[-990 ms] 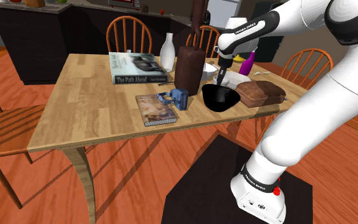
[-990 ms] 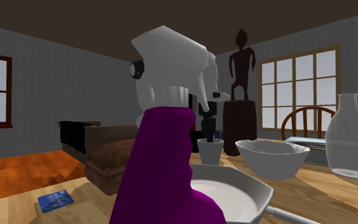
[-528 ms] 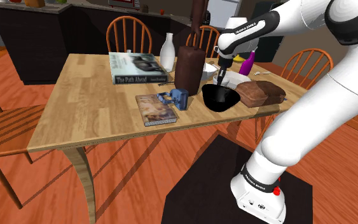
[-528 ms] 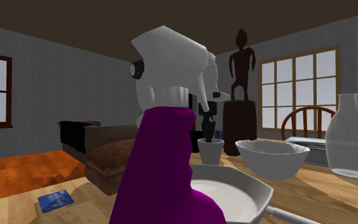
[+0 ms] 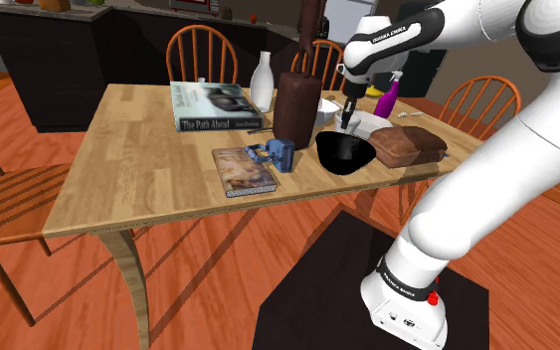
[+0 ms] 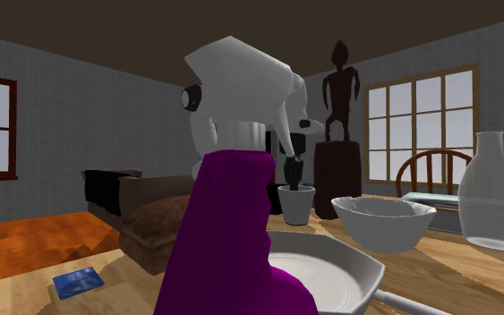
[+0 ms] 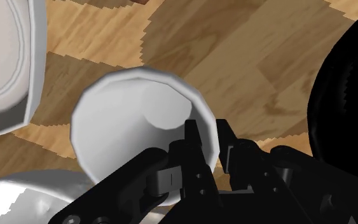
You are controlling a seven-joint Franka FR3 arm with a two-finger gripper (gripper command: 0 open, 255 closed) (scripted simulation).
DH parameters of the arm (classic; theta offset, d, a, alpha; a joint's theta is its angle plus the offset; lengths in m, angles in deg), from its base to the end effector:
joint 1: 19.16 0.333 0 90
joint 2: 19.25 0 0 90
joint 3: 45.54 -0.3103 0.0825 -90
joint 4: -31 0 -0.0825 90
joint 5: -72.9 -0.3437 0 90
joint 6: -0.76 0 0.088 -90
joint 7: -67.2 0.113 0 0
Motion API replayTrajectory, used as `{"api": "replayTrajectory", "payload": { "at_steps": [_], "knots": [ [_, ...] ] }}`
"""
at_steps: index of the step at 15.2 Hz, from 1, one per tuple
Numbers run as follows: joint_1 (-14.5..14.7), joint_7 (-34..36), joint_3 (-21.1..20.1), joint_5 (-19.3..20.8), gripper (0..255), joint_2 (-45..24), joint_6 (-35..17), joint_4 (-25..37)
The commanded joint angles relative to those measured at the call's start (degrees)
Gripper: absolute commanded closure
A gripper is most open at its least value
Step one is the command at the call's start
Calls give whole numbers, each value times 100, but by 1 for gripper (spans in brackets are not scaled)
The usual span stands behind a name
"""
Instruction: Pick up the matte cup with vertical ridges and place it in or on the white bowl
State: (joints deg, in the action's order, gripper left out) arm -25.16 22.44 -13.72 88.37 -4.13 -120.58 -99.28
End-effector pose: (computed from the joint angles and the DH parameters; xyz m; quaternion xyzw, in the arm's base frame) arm 0.3414 -0.2959 0.4612 0.9894 0.1313 -0.0024 0.0624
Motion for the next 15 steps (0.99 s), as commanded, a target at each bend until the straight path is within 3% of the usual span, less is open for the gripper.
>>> {"api": "replayTrajectory", "payload": {
  "at_steps": [1, 15],
  "knots": [
    [0, 4, -31, 9, 255, 66, 160, 96],
    [34, -62, -197, -33, 255, 285, 1258, 988]
  ]
}}
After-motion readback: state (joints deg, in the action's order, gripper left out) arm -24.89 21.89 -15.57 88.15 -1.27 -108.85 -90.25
